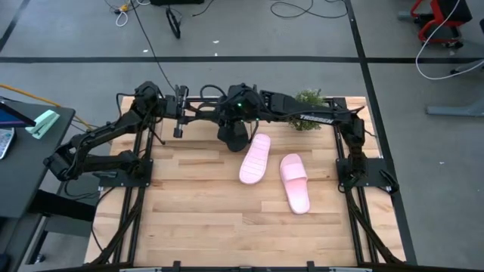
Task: Pick and place slides into the shelf
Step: Put the black slipper onto the shelf
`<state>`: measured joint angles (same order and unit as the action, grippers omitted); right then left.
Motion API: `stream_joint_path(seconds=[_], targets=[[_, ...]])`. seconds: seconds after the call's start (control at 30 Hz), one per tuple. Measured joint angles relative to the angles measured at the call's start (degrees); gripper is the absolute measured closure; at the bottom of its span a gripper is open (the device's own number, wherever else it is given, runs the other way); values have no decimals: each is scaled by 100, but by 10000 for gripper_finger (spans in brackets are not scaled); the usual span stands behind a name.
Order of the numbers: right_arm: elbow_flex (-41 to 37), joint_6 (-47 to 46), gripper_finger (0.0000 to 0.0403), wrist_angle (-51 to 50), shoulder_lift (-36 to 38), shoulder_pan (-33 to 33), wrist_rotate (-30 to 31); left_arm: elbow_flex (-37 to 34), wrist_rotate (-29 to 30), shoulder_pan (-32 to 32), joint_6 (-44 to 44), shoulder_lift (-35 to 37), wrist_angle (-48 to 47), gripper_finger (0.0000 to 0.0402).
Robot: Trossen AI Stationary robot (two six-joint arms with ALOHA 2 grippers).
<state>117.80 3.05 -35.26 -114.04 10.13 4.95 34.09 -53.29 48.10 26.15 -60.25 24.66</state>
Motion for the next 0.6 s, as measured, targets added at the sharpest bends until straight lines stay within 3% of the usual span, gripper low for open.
stream_joint_path(seconds=[0.07,0.2,0.3,0.6], targets=[[0,7,259,-4,-2,-2,4,0,-1,0,-2,0,-35,342],[0,24,360,0,-2,-17,-30,0,-29,0,-3,0,-58,342],[0,95,362,49,-2,-35,78,0,7,0,-261,0,-31,330],[-7,498,362,446,-6,-4,626,9,55,160,-1903,2,592,225]])
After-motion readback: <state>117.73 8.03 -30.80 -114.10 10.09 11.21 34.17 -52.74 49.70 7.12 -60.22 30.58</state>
